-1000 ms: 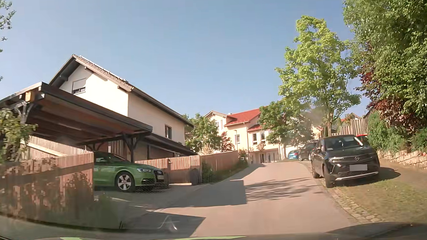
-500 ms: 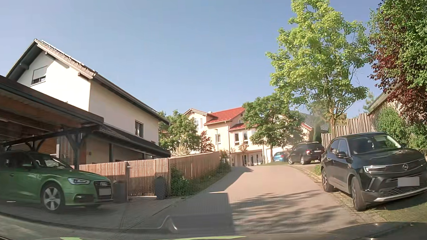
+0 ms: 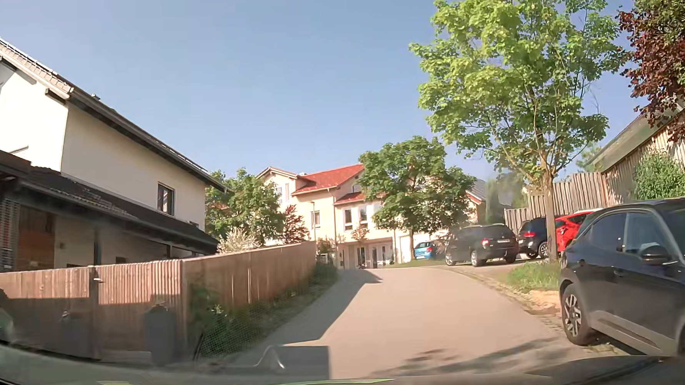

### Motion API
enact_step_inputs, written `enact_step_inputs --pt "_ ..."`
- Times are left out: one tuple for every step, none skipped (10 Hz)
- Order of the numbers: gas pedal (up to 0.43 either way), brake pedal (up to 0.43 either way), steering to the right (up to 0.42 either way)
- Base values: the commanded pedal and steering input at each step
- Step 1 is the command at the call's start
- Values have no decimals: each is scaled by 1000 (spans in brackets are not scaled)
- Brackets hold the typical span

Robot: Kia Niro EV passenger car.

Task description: Follow the waypoints while adhering to traffic rules and regulations

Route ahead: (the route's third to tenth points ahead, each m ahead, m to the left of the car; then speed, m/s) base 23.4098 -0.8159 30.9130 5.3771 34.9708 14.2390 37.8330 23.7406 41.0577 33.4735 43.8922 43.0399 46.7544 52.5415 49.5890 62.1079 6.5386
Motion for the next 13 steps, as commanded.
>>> enact_step_inputs --pt "209 0 91" --pt "209 0 92" --pt "209 0 92" --pt "209 0 92" --pt "209 0 93" --pt "209 0 92" --pt "209 0 92" --pt "209 0 90" --pt "209 0 83" --pt "209 0 72" --pt "209 0 54" --pt "209 0 31" --pt "209 0 16"
